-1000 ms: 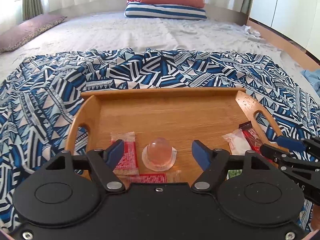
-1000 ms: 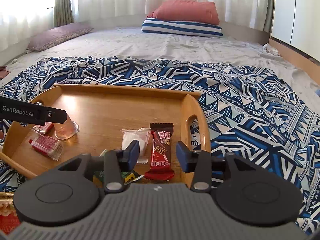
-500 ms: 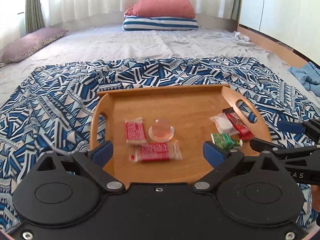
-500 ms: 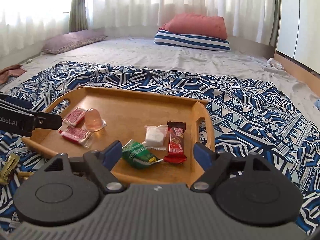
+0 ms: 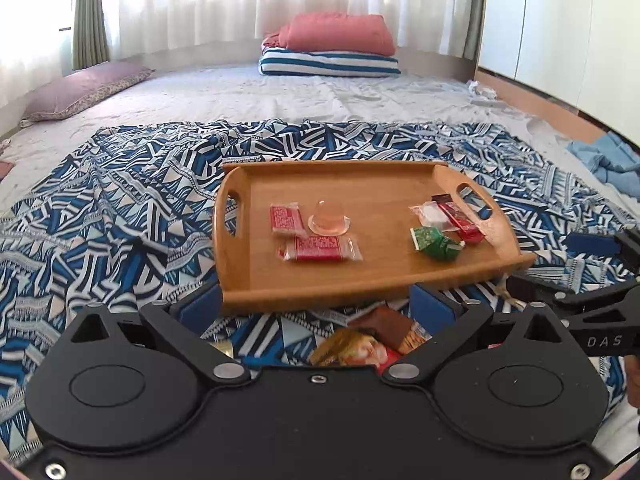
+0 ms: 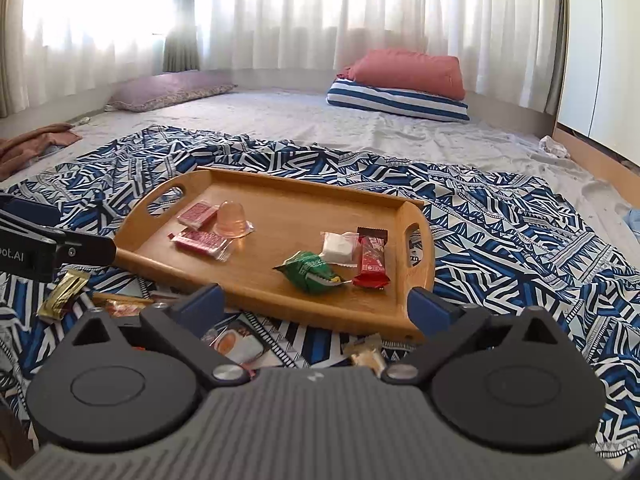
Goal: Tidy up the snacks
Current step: 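Withdraw both open grippers from the tray toward the snack pile, then grasp the gold packet with the left gripper while the right grasps the clear granola bar packet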
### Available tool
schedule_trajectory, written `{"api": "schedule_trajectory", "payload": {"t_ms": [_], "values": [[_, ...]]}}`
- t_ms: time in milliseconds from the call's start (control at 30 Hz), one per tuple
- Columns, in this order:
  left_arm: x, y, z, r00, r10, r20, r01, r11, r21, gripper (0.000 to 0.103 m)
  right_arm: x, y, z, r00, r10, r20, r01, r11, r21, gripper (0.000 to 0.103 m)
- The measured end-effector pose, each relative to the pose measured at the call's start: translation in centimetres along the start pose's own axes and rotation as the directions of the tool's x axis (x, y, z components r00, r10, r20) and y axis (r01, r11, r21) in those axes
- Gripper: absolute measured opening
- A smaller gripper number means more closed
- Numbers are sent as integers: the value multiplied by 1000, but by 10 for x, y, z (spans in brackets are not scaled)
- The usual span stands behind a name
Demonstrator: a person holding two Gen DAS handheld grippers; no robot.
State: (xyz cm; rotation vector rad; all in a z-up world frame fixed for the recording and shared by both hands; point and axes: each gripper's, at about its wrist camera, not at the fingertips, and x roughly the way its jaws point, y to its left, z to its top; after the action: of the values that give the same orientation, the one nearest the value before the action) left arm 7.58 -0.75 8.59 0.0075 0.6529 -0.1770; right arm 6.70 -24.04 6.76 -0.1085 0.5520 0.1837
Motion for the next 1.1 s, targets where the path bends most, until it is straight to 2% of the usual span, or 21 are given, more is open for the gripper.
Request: {"api": "schedule_trajectory", "payload": {"t_ms": [367,633,833,933,1100], "values": [[-31,3,-42,995,32,95,-33,999,10,103,-24,21,-46,1000,-14,22,14,1000,-7,103],[-22,11,-69,990,112,82,-112,994,-3,103,-26,26,-80,995,-90,39,86,992,91,103],[-15,19,-80,983,165,81,-164,986,-15,103,-27,31,-93,989,-139,47,135,987,90,103],[-10,26,-81,980,190,66,-188,981,-37,97,-27,37,-97,986,-161,52,157,985,71,103],[2,41,-82,985,169,14,-167,980,-106,76,-27,47,-101,981,-181,62,180,983,30,103]]}}
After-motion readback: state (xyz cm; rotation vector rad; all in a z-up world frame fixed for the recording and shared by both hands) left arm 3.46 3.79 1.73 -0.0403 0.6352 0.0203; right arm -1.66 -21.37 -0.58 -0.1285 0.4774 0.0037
